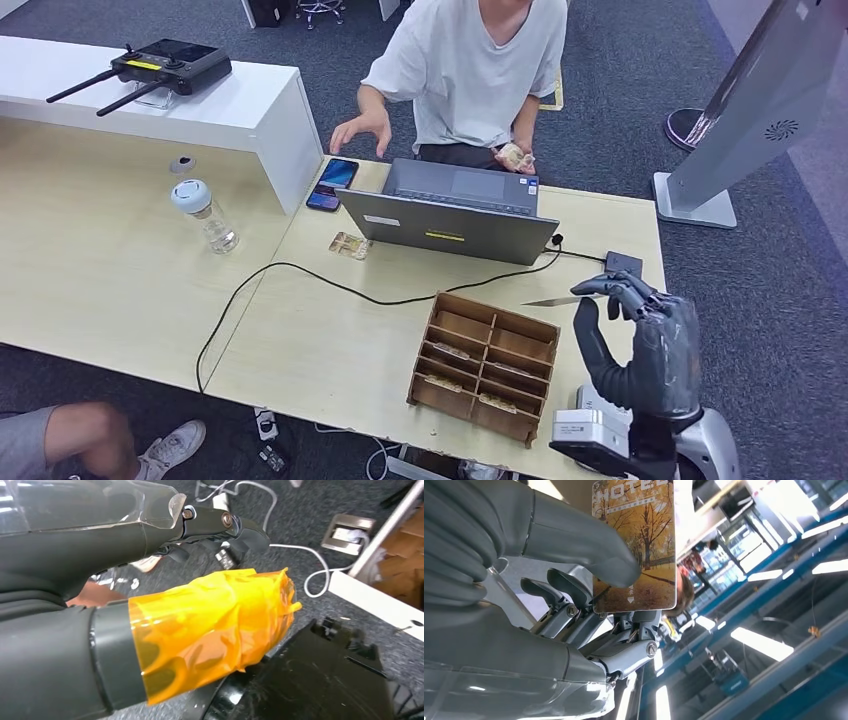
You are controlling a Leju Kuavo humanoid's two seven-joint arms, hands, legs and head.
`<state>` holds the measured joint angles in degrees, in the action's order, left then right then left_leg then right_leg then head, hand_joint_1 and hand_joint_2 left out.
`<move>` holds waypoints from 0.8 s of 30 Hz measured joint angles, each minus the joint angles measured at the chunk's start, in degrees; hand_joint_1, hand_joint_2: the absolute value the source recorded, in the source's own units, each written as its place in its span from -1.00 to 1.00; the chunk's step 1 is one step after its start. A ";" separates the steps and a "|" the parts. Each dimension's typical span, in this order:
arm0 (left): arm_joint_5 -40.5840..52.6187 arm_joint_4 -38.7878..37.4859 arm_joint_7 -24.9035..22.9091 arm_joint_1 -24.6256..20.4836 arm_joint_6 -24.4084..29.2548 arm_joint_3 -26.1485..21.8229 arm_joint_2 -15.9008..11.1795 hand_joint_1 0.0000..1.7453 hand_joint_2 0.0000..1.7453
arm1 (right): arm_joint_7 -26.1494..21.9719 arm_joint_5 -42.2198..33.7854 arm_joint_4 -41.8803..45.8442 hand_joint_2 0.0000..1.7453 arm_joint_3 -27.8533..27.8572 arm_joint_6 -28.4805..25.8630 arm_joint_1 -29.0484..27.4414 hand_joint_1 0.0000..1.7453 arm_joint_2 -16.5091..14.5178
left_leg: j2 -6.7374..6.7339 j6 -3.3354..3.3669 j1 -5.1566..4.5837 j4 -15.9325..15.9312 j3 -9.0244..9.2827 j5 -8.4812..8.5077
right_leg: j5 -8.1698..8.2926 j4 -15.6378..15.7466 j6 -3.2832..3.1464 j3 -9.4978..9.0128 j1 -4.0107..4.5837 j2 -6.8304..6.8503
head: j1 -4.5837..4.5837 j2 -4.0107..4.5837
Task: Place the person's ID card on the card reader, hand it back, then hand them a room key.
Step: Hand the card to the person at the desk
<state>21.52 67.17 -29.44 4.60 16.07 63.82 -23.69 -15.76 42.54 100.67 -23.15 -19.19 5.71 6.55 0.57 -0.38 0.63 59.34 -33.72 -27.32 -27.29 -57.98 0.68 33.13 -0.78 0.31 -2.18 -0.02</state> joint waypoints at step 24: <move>8.82 -7.56 7.99 -4.18 -8.47 -2.27 4.10 -1.00 -1.00 | 5.83 -1.74 -16.12 1.00 0.27 -2.05 14.38 1.00 -9.12 | 0.00 0.00 0.00 0.00 0.00 0.01 | 0.00 -0.02 0.00 0.01 0.00 -0.01 | 0.00 0.00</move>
<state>30.34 59.61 -21.46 0.41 7.60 61.55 -19.59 -9.93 40.80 84.55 -22.87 -21.24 20.08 -2.57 0.57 -0.38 0.63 59.34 -33.72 -27.31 -27.28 -58.00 0.68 33.14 -0.78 0.30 -2.18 -0.02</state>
